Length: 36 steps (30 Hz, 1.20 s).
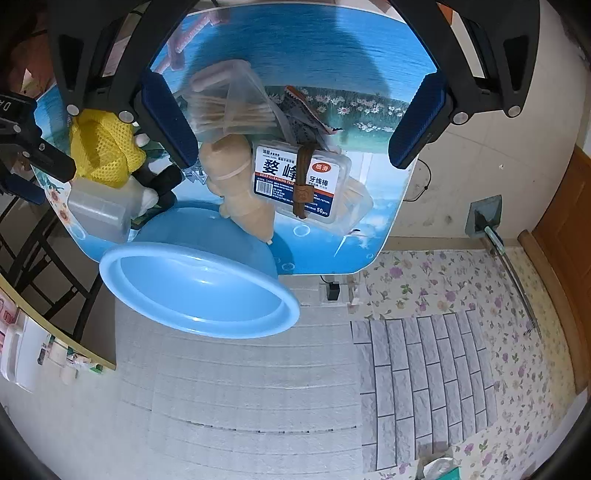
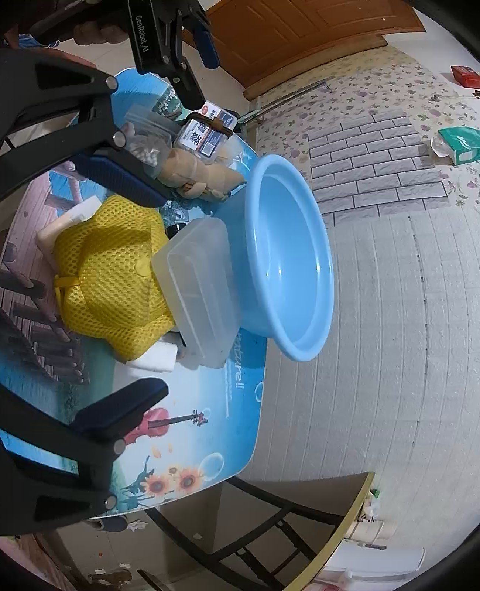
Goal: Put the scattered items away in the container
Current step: 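Move the left gripper toward the white cotton-swab box with brown band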
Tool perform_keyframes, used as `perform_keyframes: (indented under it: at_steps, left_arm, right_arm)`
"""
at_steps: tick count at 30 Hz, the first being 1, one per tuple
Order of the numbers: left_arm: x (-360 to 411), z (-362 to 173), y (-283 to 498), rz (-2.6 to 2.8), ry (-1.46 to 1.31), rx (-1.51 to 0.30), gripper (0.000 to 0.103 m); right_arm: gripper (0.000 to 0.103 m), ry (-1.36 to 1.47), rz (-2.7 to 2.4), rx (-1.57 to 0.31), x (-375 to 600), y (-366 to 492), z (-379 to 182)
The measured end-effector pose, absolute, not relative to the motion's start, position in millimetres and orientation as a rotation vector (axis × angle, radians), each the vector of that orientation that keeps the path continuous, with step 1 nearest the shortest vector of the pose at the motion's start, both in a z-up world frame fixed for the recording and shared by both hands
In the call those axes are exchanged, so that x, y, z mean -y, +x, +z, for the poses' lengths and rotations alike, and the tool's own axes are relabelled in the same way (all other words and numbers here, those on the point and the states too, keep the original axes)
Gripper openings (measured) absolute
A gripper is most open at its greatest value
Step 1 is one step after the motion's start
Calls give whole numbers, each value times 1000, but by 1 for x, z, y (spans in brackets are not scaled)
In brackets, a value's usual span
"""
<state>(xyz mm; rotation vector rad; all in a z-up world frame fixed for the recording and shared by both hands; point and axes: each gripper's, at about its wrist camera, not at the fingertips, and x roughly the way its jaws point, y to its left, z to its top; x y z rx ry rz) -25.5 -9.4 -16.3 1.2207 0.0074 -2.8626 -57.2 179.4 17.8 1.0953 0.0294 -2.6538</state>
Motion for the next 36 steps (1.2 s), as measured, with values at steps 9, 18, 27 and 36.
perform_keyframes:
  at_steps: [9,18,27,36]
  left_arm:
    - [11,-21,-28,-2851,1229,-11,103]
    - [11,-26,-29,-2884,1243,-24,103]
    - [8,-35,-23,-2921,1285,-13,103]
    - [11,-51,-17,-2918,1355,-36,103]
  right_arm:
    - [95,1126,-2653,-29,-180,-62,16]
    - [95,1144,-2653,-43,-180,-64,11]
    - [95,1163,-2646,-46,-185,-59,7]
    - [95,1172,-2595,-72,-188,-46,-3]
